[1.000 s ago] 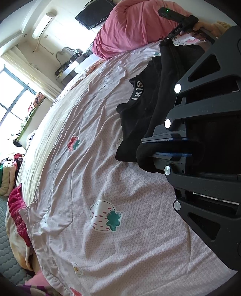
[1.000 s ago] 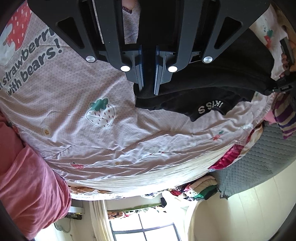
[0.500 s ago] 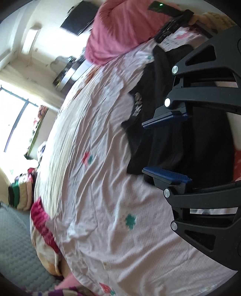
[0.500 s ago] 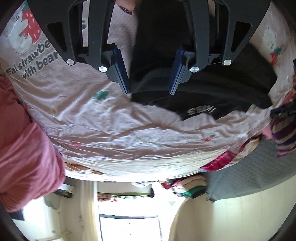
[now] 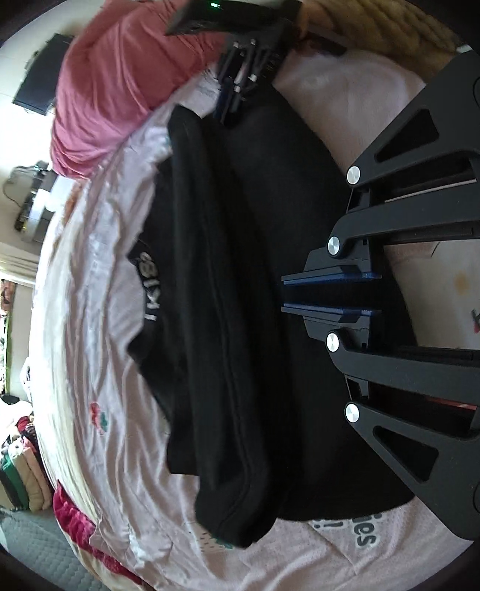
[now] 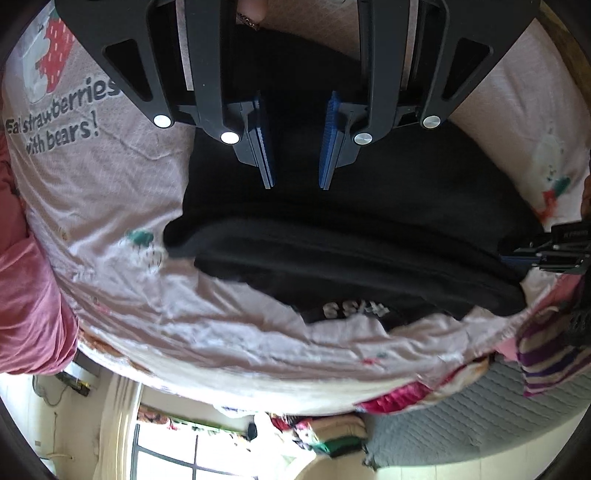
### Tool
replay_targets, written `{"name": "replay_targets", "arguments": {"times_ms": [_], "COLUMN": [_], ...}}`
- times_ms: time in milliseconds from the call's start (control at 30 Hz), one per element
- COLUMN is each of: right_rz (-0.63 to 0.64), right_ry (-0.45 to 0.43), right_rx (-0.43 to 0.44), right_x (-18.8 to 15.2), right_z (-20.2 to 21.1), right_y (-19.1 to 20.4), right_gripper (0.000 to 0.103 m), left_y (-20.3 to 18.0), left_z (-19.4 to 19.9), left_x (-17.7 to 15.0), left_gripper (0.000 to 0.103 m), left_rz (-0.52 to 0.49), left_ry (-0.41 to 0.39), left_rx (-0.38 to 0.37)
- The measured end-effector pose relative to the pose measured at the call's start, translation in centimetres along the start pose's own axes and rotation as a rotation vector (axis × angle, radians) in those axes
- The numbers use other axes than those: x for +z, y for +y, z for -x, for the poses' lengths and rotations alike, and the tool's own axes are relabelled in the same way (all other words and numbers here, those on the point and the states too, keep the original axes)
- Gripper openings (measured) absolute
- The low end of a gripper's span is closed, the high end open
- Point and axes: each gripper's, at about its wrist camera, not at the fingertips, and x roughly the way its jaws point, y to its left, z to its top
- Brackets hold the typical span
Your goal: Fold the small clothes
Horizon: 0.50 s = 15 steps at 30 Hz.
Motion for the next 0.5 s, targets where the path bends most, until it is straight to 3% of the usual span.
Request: {"name": "replay_targets", "arguments": {"times_ms": [100,233,400,500], "right_rz": [0.002,-0.006,-0.064,-0.104], "right_ry": [-0.002,-0.008,-0.033,-0.045], "right_rx": [-0.004,-0.021,-0.009,-0.029], "right_x": [0.5,1.7,3.3,4.1], "right_z": [-1.0,-2.4,-3.6,-3.8], "right_y": [-0.4,-0.9,-2.4,-3.6], "right_gripper": [0.023,0.023,0.022,0.022], "left_y": [0.5,2.3,3.8,5.5], "left_z": [-0.6,-1.8,-1.2,0.1], "left_x": [0.2,1.1,1.9,2.4], "left_gripper": [0.004,0.002,0.002,0.026], "left_rz": [-0.019,0.027,0.066,0.113], "left_ry": [-0.007,-0.02,-0.116,-0.193], "left_rx": [0.02,-0.006,-0.007,0.04]}}
